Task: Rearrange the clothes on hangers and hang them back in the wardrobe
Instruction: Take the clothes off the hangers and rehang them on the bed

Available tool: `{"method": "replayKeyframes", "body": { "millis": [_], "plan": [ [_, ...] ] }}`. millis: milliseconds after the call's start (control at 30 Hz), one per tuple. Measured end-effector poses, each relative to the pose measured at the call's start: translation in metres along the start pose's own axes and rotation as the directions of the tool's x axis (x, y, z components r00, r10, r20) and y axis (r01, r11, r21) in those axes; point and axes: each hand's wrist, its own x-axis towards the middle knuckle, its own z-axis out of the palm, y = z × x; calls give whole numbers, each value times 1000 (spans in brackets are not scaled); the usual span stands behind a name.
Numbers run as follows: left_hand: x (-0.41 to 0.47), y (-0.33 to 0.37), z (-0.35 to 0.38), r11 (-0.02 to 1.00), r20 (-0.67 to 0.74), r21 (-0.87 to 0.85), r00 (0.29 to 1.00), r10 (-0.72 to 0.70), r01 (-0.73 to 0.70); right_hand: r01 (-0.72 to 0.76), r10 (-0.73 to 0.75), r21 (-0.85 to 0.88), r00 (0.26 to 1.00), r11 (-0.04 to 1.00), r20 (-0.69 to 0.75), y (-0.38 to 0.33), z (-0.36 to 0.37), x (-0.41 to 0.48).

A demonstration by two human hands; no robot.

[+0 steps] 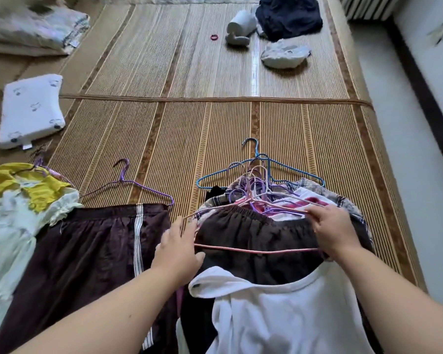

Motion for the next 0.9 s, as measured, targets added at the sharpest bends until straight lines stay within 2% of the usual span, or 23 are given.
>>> {"method": "replayKeyframes", "body": {
  "millis": [100, 200, 267, 333, 400, 467, 533, 600, 733, 833, 900],
  "plan": [
    [-13, 1, -23, 999, -84, -27, 996, -26, 24, 73, -69, 355, 997, 932, -23, -17, -36, -33],
    [-34, 0, -53, 999, -96, -50, 995, -18, 14, 11, -67, 658, 996, 753, 60, -43, -74, -70],
    [-51, -3, -70, 998, -108, -63, 994, -3, -4, -42, -30, 802, 997, 596, 75, -61, -98, -92],
    [-73, -13, -90, 995, -169, -95, 986, 3, -19, -44, -35, 852, 997, 522, 73, -74, -115, -108],
    [-94, -30, -108, 992, -208, -120, 978, 5, -31, -23, -19, 820, 999, 572, 42, -95, -134, -128],
    [-112, -48, -118, 994, -205, -90, 977, 49, -69, -45, -21, 753, 997, 657, 79, -113, -147, -144],
    [-129, -61, -118, 989, -172, -49, 977, 128, -138, -29, -30, 668, 997, 743, 77, -119, -149, -158],
    [-142, -66, -107, 987, -81, -58, 986, 148, -153, -47, -16, 638, 996, 769, 93, -126, -148, -171],
    [-147, -66, -63, 991, 172, -96, 979, 108, -92, -45, 14, 660, 999, 750, 52, -113, -127, -193],
    [-139, -56, -35, 985, 270, -167, 959, 88, -43, -134, 101, 716, 991, 685, 90, -85, -115, -203],
    [-127, -45, -21, 983, 302, -183, 950, 81, -26, -184, 138, 700, 983, 690, 123, -62, -104, -202]
  ]
}}
